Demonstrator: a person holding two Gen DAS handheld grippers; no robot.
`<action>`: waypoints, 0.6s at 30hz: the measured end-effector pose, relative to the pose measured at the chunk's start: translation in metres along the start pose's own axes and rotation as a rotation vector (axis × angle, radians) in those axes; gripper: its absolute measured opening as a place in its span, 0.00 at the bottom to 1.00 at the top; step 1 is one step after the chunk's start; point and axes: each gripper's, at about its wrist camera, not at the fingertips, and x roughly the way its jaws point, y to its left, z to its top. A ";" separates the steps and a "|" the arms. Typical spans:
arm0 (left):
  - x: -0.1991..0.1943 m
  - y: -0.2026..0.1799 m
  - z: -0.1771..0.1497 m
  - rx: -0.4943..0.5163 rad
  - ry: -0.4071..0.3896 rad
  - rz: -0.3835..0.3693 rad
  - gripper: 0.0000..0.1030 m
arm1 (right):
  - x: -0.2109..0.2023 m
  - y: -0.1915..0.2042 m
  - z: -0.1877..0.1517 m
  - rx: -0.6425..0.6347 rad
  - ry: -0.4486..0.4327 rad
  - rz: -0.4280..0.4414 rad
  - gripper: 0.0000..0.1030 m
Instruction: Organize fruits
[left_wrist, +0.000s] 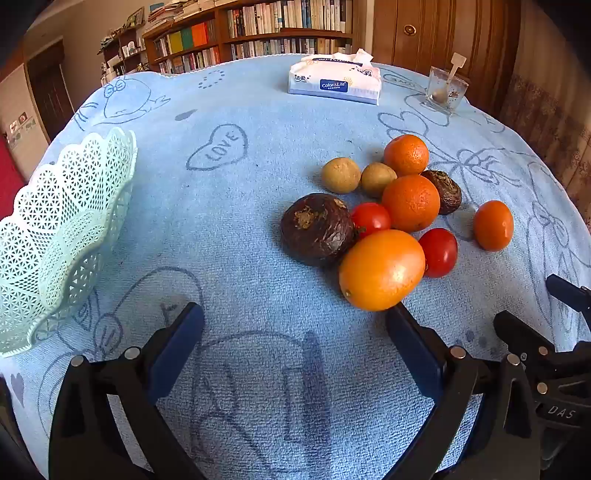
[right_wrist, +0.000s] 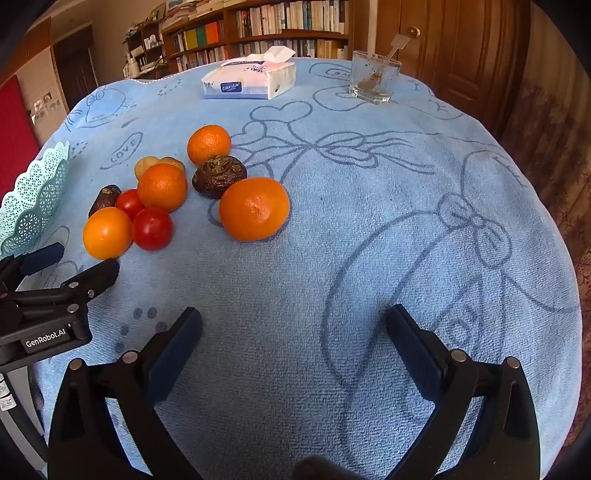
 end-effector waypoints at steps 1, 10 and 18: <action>0.000 0.000 0.000 0.002 -0.001 0.002 0.97 | 0.000 0.000 0.000 -0.003 0.001 -0.003 0.95; 0.000 -0.001 0.000 0.001 0.000 0.002 0.97 | 0.000 0.000 0.000 -0.006 0.002 -0.008 0.95; 0.000 0.000 0.000 0.000 0.000 0.001 0.97 | 0.000 0.000 0.000 -0.007 0.001 -0.010 0.95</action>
